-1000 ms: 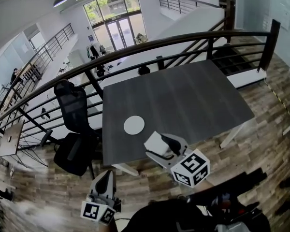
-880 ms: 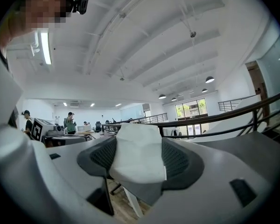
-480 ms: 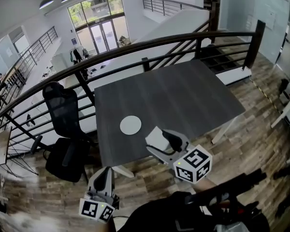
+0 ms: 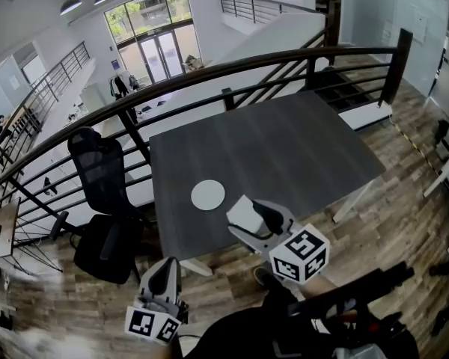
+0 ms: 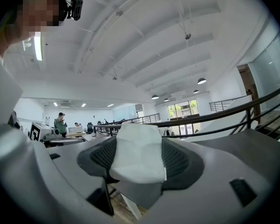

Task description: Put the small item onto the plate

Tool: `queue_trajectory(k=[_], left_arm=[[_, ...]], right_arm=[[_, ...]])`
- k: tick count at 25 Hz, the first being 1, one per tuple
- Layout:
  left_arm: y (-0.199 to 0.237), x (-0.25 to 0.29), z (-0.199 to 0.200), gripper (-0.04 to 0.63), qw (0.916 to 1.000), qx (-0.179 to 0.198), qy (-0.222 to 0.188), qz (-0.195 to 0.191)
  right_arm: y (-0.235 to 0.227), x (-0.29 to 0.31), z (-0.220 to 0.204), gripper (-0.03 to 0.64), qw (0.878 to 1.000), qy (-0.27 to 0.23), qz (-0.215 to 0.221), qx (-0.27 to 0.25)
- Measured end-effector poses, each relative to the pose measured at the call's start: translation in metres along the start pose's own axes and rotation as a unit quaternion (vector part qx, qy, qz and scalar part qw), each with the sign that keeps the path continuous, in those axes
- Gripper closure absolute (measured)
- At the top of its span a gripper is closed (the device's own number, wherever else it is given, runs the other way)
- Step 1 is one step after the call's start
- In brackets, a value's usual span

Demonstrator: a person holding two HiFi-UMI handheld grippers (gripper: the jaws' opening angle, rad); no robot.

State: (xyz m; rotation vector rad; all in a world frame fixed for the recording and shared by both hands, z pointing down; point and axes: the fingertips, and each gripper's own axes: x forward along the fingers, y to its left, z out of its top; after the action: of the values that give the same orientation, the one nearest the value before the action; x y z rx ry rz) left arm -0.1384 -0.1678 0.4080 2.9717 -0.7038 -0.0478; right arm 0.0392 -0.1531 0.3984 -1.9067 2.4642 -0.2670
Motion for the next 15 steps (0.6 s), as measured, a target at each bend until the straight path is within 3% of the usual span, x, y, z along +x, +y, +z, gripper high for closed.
queue_trajectory(k=[8,15], left_arm=[[0.016,0.043,0.014,0.591,0.9991,-0.012,-0.013,0.039],[0.035,0.079,0.023,0.591,0.9966,-0.006,-0.013,0.081]], right_arm=[[-0.038,0.050,0.009,0.307,0.998,0.013,0.042,-0.034],[-0.081,0.096,0.020,0.307,0.997,0.016,0.074,-0.024]])
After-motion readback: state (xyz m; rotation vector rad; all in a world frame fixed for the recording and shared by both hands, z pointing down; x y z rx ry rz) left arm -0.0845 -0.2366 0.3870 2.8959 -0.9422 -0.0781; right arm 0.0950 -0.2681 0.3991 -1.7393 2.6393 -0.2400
